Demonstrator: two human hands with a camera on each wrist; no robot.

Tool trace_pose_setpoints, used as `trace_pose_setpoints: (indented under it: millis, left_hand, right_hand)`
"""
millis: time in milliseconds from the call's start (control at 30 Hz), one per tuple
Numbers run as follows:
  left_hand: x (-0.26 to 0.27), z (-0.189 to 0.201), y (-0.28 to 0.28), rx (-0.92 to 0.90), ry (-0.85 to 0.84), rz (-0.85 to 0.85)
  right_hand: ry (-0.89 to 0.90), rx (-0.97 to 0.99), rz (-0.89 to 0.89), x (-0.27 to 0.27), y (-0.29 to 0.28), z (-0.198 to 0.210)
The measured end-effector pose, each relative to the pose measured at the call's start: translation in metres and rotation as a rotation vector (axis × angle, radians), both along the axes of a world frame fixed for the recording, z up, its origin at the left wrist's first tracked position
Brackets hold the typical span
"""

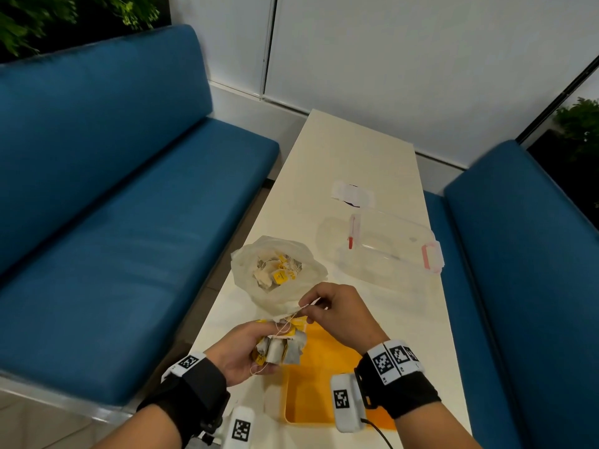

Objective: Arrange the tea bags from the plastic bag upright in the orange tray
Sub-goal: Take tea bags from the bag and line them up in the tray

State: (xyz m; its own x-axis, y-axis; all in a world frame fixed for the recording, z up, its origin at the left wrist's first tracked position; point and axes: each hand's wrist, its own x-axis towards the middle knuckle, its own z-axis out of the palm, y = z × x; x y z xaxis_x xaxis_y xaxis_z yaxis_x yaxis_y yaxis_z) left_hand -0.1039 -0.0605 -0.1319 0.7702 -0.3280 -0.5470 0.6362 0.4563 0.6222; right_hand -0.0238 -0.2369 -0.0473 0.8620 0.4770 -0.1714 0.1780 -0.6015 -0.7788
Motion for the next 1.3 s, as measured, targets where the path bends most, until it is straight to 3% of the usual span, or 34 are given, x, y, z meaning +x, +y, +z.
trace_pose_setpoints:
  millis: [567, 800, 1300]
  left_hand:
    - [0.015, 0.006, -0.006, -0.061, 0.024, 0.229]
    - [0.018, 0.003, -0.007, -0.048, 0.05, 0.248]
    - [0.014, 0.009, -0.011, -0.209, 0.087, 0.289]
  right_hand:
    - [-0.37, 0.126, 0.18, -0.027, -0.009, 0.017]
    - [-0.452, 0.131, 0.173, -0.033, -0.013, 0.029]
    - [-0.505, 0.189, 0.105, -0.041, 0.003, 0.047]
